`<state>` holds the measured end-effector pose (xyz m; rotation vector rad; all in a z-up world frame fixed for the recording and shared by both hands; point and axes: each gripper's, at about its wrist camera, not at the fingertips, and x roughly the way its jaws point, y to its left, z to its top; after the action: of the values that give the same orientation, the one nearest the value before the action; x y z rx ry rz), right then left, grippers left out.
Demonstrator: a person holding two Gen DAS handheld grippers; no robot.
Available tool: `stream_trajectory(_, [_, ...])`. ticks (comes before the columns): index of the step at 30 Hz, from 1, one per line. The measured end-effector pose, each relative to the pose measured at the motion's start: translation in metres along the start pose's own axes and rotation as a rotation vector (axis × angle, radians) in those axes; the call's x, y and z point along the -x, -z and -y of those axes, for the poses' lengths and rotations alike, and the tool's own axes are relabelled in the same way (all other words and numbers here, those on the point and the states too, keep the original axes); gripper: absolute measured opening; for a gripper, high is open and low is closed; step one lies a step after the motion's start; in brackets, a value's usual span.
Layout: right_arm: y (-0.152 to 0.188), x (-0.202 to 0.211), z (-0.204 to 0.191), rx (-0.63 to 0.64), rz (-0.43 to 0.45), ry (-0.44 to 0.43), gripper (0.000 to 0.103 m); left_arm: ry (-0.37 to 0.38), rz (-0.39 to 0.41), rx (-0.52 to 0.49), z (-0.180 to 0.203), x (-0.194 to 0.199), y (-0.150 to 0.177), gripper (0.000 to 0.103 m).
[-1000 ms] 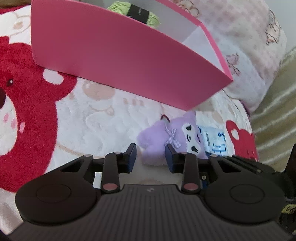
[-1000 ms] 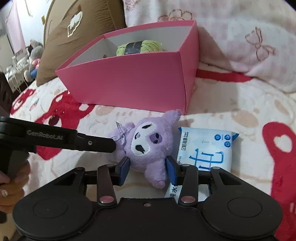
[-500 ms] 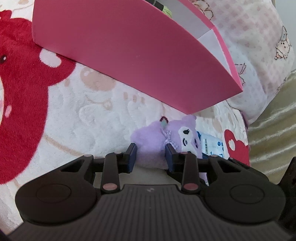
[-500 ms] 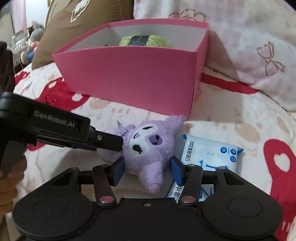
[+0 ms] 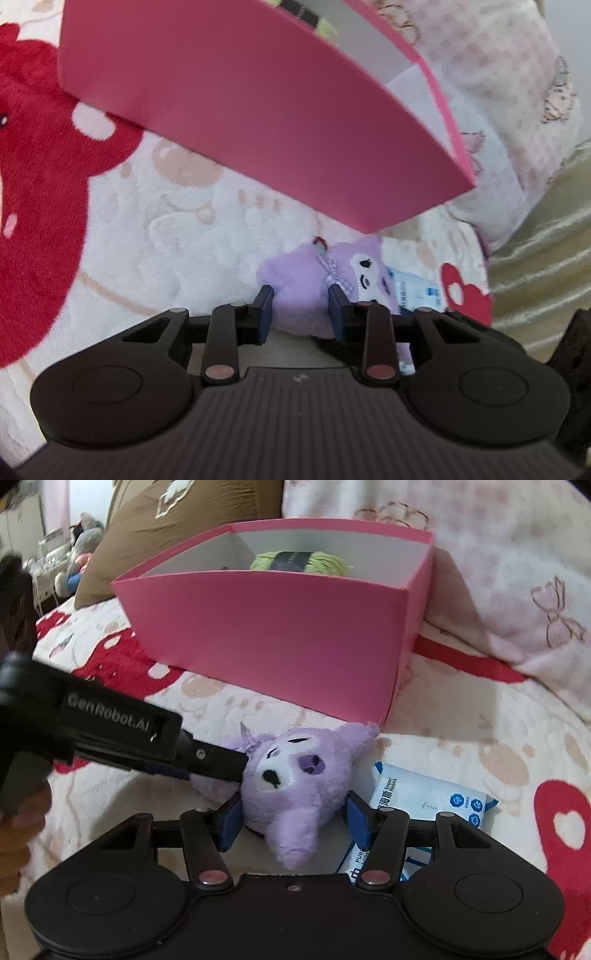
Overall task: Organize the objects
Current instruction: 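Close the left gripper on the purple plush toy's body, then lift the purple plush toy with the left gripper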
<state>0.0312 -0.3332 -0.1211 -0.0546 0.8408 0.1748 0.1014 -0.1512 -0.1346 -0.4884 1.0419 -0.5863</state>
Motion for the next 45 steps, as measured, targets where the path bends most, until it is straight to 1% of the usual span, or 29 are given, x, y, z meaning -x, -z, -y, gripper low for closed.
stream_trajectory(4, [0.0, 0.002, -0.01, 0.036, -0.011, 0.025, 0.061, -0.04, -0.001, -0.059, 0.009, 0.006, 0.003, 0.03])
stream_trajectory(11, [0.003, 0.013, -0.023, 0.051, -0.019, 0.029, 0.061, -0.083, -0.027, -0.091, 0.011, 0.021, 0.01, 0.03])
stream_trajectory(14, [0.006, 0.019, -0.03, 0.051, -0.023, 0.025, 0.061, -0.105, -0.051, -0.111, 0.014, 0.027, 0.014, 0.03])
stream_trajectory(17, [0.011, 0.023, -0.034, 0.039, -0.037, 0.005, 0.063, -0.113, -0.083, -0.1, 0.011, 0.03, 0.018, 0.03])
stream_trajectory(19, [0.015, 0.024, -0.033, 0.012, -0.053, -0.027, 0.066, -0.108, -0.105, -0.084, 0.008, 0.031, 0.02, 0.03])
stream_trajectory(21, [0.018, 0.027, -0.03, -0.026, -0.057, -0.08, 0.078, -0.114, -0.136, -0.07, 0.002, 0.031, 0.023, 0.031])
stream_trajectory(23, [0.021, 0.03, -0.026, -0.069, -0.053, -0.136, 0.083, -0.109, -0.143, -0.057, -0.002, 0.029, 0.026, 0.031])
stream_trajectory(24, [0.021, 0.031, -0.024, -0.084, -0.055, -0.151, 0.086, -0.105, -0.144, -0.05, -0.004, 0.028, 0.027, 0.031])
stream_trajectory(25, [0.021, 0.032, -0.022, -0.1, -0.056, -0.153, 0.087, -0.105, -0.143, -0.051, -0.004, 0.028, 0.026, 0.031])
stream_trajectory(28, [0.018, 0.029, -0.015, -0.151, -0.063, -0.112, 0.087, -0.103, -0.131, -0.056, -0.005, 0.027, 0.025, 0.032])
stream_trajectory(29, [0.018, 0.028, -0.012, -0.159, -0.06, -0.1, 0.085, -0.1, -0.126, -0.062, -0.005, 0.027, 0.026, 0.032])
stream_trajectory(31, [0.016, 0.025, -0.008, -0.176, -0.051, -0.106, 0.076, -0.095, -0.118, -0.074, -0.006, 0.026, 0.028, 0.03])
stream_trajectory(32, [0.015, 0.023, -0.005, -0.194, -0.057, -0.107, 0.067, -0.092, -0.112, -0.064, -0.006, 0.026, 0.027, 0.03])
stream_trajectory(34, [0.015, 0.018, 0.004, -0.283, -0.103, -0.143, 0.062, -0.085, -0.136, -0.032, -0.009, 0.025, 0.024, 0.029])
stream_trajectory(35, [0.015, 0.018, 0.003, -0.296, -0.099, -0.146, 0.054, -0.085, -0.141, -0.028, -0.009, 0.026, 0.023, 0.029])
stream_trajectory(41, [0.015, 0.028, -0.012, -0.26, -0.09, -0.099, 0.051, -0.114, -0.147, -0.064, 0.001, 0.032, 0.025, 0.027])
stream_trajectory(45, [0.012, 0.035, -0.02, -0.247, -0.097, -0.084, 0.051, -0.115, -0.151, -0.066, 0.004, 0.044, 0.025, 0.026])
